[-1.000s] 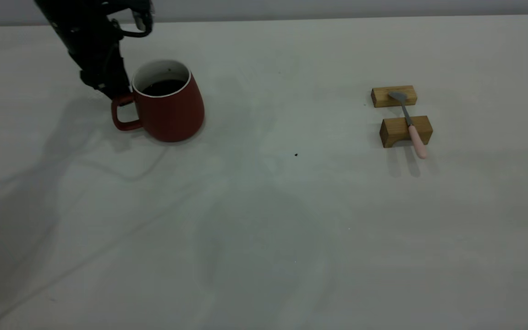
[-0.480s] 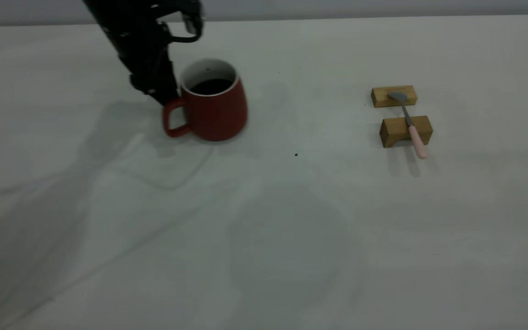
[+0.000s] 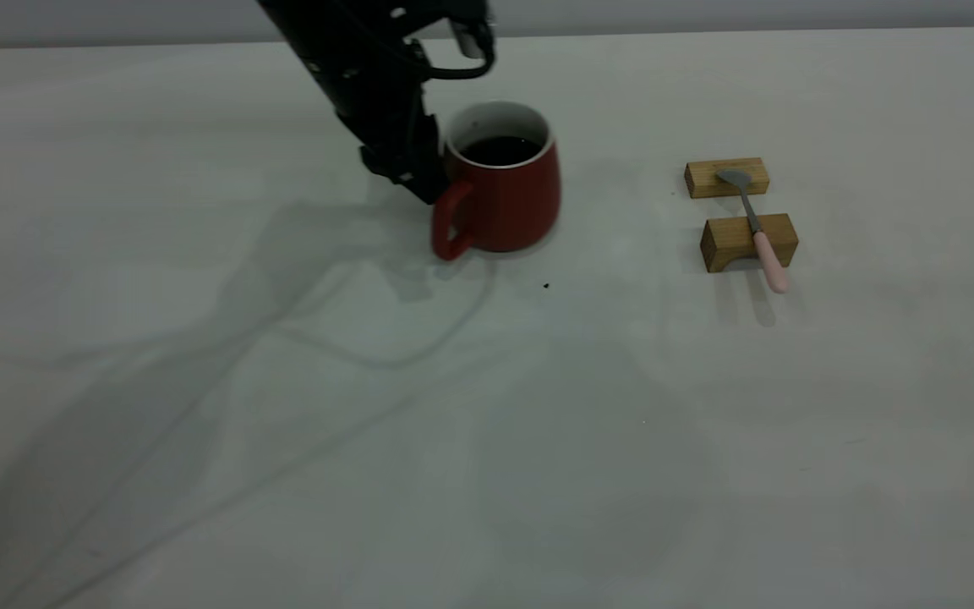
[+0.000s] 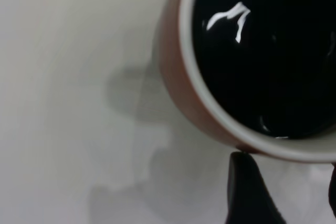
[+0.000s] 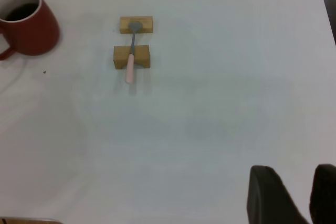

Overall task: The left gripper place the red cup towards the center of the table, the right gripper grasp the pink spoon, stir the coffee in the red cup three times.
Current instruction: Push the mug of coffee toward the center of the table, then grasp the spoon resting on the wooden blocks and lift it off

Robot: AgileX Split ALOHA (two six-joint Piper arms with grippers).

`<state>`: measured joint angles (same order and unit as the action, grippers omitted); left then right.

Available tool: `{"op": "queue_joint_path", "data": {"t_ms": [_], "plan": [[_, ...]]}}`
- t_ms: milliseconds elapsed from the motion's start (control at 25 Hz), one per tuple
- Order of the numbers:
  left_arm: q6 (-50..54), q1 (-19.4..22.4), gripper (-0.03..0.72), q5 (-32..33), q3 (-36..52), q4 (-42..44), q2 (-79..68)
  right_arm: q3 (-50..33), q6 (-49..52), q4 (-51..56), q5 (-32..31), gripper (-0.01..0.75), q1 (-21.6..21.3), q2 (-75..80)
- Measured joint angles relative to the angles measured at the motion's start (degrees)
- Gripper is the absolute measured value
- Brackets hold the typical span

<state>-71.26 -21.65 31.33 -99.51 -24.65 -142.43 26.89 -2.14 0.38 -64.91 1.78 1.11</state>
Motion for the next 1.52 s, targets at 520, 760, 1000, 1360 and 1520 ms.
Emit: {"op": "queue_joint_path", "data": {"t_ms": [520,760,1000,1360,1520], "plan": [[20.71,6.01,0.446,13.75,0.00,18.16,10.46,0.00,0.00,0.00,0.00,0.238,0.00,0.00],[42.79,7.83,0.446,26.38,0.00,29.09,25.65,0.00,0.00,0.00,0.00,0.238,0.00,0.00],[52.28,7.82,0.446,35.57,0.09,29.52,41.18,0.00,0.00,0.00,0.00,0.238,0.00,0.00],[59.54,7.82,0.446,35.57,10.69,24.23,64.73,0.00,0.00,0.00,0.00,0.238,0.00,-0.05],[63.23,7.82,0.446,35.57,23.01,23.82,77.39,0.00,0.00,0.00,0.00,0.238,0.00,-0.05]]}}
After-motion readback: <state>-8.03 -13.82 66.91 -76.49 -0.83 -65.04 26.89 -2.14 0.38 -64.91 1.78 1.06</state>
